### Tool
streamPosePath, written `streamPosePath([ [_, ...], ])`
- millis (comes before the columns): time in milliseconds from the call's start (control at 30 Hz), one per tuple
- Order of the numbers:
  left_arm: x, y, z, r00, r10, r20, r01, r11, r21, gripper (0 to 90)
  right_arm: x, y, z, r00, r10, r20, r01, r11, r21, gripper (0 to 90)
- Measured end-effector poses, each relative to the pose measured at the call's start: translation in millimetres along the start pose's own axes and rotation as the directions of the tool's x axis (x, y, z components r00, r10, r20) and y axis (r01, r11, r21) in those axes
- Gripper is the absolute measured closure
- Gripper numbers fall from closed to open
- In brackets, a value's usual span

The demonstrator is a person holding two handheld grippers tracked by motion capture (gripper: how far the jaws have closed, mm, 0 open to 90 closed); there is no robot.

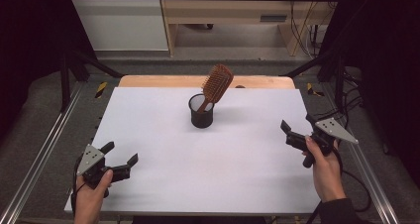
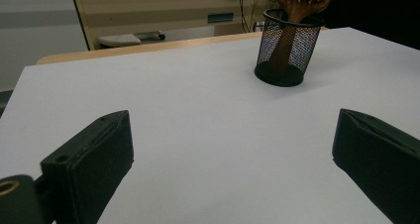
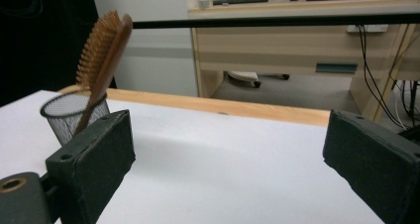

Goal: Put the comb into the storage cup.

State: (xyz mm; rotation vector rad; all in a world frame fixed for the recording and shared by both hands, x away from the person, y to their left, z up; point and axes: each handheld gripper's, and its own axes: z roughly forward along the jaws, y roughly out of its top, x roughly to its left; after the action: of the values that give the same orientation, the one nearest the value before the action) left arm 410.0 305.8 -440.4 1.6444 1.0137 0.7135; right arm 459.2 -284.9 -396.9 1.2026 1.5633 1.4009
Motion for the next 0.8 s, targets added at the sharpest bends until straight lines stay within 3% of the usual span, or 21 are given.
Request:
streamPosePath([
  [300, 0.2, -0.4, 0.3, 1.0000, 0.001, 0.000, -0.001, 1.0000, 0.004, 2.6, -3.6, -28.4, -7.0, 0.9997, 0.022, 0.009, -0.022, 0.999, 0.039, 4.3],
  [800, -0.3, -0.8, 0.9, 1.0000, 0.000, 0.005, 0.000, 1.0000, 0.004, 2.6, -16.4, -50.0, -23.6, 0.9986, 0.032, 0.041, -0.035, 0.998, 0.060, 5.5],
])
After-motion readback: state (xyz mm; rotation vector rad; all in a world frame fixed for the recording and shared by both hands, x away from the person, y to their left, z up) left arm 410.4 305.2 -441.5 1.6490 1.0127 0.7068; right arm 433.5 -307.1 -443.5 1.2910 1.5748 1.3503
